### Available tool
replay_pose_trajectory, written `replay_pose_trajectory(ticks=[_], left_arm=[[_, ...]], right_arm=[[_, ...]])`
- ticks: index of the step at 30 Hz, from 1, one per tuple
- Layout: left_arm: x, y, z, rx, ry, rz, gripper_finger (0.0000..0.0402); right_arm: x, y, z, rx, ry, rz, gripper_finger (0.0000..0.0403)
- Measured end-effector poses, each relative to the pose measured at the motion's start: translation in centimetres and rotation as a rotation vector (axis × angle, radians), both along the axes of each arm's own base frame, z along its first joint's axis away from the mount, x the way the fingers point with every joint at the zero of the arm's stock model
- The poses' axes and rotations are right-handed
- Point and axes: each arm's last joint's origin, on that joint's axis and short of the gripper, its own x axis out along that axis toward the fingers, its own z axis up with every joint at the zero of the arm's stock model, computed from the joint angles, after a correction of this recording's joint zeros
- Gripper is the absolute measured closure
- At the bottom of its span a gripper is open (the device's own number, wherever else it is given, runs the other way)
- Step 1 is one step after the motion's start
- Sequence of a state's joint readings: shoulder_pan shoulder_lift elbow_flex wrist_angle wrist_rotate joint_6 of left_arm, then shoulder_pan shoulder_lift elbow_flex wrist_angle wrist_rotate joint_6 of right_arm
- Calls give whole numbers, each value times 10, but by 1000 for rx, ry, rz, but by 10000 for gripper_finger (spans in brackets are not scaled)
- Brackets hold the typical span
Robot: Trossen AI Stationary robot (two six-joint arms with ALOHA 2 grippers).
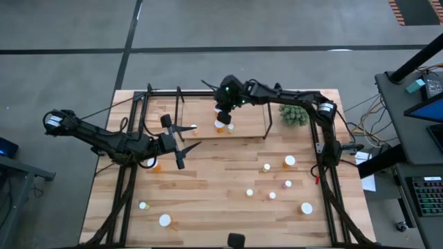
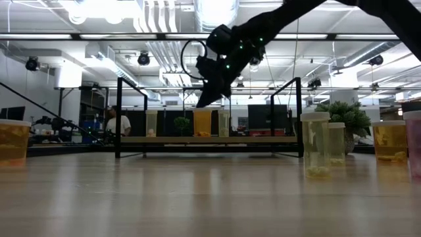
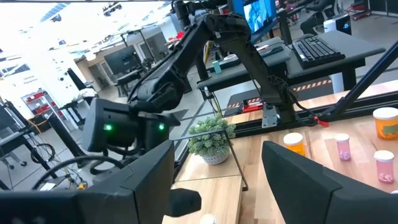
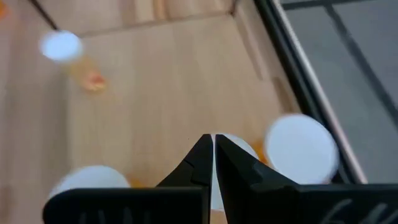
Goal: Pick and place medicine bottles onto shelf by color
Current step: Adjust the large orange pill bottle on the shelf
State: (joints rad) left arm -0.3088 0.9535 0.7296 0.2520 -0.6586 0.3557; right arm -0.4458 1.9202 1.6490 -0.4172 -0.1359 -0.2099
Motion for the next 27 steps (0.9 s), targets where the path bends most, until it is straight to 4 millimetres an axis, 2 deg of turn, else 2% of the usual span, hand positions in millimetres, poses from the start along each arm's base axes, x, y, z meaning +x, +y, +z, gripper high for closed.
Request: replay_pose_trajectory(ticks=[9,27], left_arm=[[0,0,0,0,0,0,175],[0,0,0,0,-1,0,175]], right_arm=[[-3,2,-10,8,28,-8,394],[-2,8,-4,31,59,3,394]])
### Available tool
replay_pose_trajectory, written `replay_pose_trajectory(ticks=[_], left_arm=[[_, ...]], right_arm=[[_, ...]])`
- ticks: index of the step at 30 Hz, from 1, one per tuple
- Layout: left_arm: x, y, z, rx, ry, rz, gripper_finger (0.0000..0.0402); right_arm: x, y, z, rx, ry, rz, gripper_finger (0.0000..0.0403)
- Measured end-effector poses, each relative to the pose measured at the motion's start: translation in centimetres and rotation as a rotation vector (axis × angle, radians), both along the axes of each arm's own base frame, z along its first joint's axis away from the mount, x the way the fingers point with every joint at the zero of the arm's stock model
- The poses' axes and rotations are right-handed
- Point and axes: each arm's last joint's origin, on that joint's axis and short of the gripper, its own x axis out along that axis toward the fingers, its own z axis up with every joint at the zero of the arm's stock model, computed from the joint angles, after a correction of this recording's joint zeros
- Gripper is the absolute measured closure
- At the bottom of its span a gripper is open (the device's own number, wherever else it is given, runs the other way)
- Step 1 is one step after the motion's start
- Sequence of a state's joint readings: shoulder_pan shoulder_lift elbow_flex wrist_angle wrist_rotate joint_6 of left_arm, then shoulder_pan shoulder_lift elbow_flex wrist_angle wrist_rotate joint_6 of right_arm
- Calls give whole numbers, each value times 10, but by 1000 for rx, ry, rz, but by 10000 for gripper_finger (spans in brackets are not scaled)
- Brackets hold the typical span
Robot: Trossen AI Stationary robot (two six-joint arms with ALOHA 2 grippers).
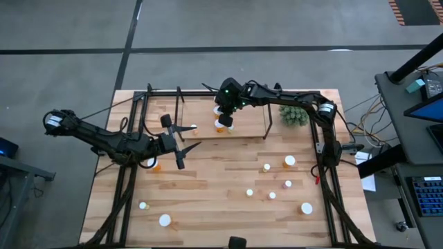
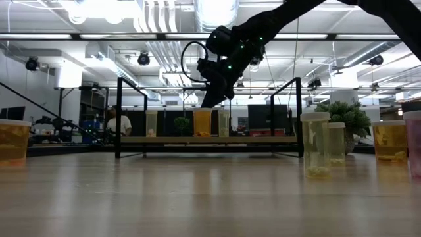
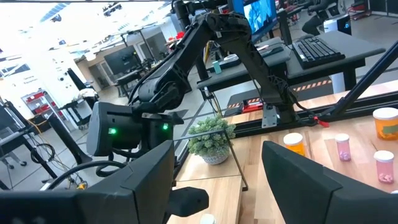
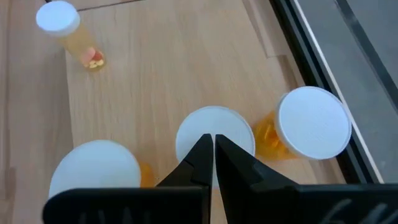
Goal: Pick and place medicine bottles onto shelf by color
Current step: Adjust the large orange pill bottle on the shelf, then put the small yellow pill bottle on the shelf aligned with the other small yellow pill bottle
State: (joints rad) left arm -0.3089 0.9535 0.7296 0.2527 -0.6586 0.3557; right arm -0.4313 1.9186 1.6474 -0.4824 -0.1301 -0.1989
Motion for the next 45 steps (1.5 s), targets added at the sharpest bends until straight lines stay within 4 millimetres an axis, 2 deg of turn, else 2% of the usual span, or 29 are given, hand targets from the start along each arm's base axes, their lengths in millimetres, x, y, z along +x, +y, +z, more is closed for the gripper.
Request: replay_pose_trajectory(ticks=[6,16,25,29,32,39,45], left_arm=[[0,0,0,0,0,0,175],[0,0,0,-1,-1,-1,175],[0,0,0,-1,-1,0,175],[0,0,0,-1,-1,-1,175],[0,0,0,-2,-2,-1,175],[0,0,0,-2,-2,0,175],[0,0,1,-2,-3,-1,175]], right_arm=[[2,0,3,-15,-22,2,394],[2,1,38,-73,-92,-6,394],[-6,31,67,-81,-129,46,394],[-13,55,80,-57,-133,72,394],[-20,80,84,-25,-107,107,394],[-43,151,73,40,-18,246,394],[-60,198,62,79,23,335,394]])
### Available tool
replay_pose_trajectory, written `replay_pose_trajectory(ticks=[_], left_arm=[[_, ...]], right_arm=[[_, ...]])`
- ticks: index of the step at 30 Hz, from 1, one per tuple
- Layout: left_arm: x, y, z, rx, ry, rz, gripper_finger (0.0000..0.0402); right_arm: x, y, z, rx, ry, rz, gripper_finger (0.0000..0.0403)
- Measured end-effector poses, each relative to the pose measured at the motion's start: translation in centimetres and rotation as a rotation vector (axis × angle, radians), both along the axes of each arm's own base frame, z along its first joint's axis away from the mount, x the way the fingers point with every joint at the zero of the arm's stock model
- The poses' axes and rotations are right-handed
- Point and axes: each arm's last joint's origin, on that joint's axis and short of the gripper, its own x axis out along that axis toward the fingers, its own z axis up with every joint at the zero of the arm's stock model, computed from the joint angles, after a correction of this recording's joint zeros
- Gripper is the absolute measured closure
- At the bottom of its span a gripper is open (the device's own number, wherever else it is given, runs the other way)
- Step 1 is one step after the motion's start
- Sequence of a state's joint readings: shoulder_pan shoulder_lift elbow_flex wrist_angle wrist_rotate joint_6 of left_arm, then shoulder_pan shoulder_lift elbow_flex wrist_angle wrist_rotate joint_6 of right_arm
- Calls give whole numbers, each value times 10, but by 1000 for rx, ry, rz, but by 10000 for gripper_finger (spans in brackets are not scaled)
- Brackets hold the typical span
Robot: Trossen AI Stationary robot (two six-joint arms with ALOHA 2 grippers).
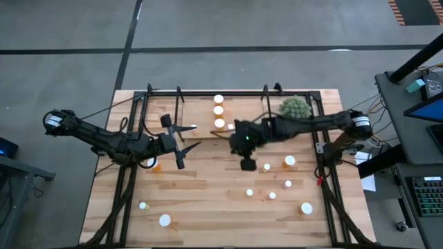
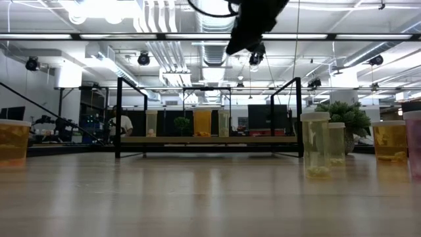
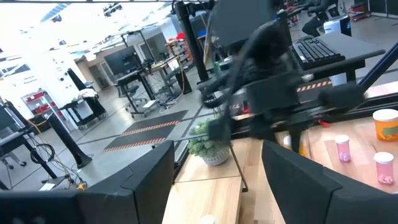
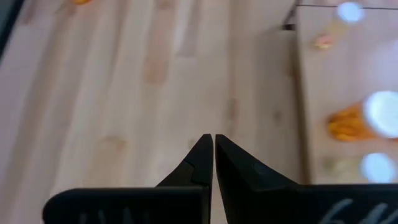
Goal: Pick and place medicine bottles onto shelf by color
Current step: Put the small yellow pill bottle on the shelf aligned with the other small yellow pill bottle
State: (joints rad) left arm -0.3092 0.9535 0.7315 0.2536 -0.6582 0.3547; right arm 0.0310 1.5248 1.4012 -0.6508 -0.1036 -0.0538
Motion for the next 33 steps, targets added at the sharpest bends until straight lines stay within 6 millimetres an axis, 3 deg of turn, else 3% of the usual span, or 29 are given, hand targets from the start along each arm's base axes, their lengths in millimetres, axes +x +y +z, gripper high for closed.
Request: replay_pose_trajectory(ticks=[5,9,18,23,33], left_arm=[[0,0,0,-1,-1,0,175],[0,0,0,-2,-2,0,175],[0,0,0,0,-1,0,175],[0,0,2,25,0,1,175],[0,0,3,65,-2,4,175]], right_arm=[[-9,31,-2,23,11,64,393],[-12,56,-3,44,21,108,371],[-26,94,-12,47,106,40,227],[-27,104,-20,34,142,59,164],[-18,115,-48,84,284,-25,166]])
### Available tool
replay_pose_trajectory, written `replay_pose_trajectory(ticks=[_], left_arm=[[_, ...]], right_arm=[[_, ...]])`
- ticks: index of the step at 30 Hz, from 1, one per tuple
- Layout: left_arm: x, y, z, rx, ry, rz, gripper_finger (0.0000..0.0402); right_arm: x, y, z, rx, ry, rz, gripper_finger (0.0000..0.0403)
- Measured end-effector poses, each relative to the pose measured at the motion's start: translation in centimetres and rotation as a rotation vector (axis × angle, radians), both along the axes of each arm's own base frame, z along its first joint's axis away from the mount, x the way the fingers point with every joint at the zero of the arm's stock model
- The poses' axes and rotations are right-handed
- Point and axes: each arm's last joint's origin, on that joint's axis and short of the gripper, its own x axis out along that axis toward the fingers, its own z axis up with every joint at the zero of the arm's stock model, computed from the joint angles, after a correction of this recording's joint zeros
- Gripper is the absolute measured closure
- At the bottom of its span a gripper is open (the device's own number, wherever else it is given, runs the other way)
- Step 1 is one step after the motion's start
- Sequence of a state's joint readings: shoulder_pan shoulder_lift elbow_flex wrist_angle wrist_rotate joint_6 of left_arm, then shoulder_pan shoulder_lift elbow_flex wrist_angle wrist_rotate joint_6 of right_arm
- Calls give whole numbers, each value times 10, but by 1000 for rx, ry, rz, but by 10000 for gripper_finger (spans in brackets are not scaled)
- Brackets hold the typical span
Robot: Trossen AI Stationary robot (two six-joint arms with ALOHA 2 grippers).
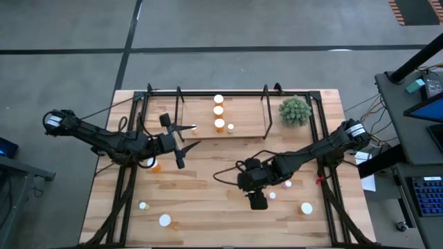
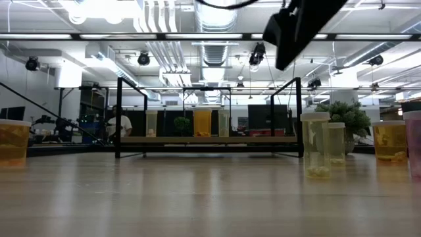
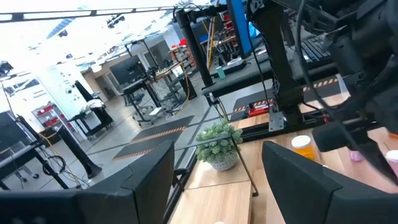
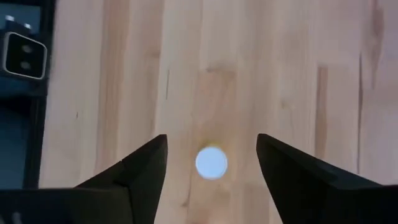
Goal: Pick and place medicine bottles onto shelf by color
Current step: Put the small yellow pill bottle on the shelf aligned with the other small yellow pill bottle
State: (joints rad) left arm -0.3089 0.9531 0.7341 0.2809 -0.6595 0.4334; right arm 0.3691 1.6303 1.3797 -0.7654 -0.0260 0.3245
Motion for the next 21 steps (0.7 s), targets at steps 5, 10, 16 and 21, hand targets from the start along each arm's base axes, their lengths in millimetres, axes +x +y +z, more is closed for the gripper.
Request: replay_pose_trajectory(ticks=[5,10,16,21], left_arm=[[0,0,1,2,-1,0,175],[0,0,0,17,6,1,175],[0,0,1,16,1,1,175],[0,0,0,16,2,1,175]], right_arm=[[1,5,-13,-2,77,-27,167],[2,12,-26,-1,124,-14,167],[7,18,-48,-26,183,-20,177],[9,19,-56,-37,200,-22,182]])
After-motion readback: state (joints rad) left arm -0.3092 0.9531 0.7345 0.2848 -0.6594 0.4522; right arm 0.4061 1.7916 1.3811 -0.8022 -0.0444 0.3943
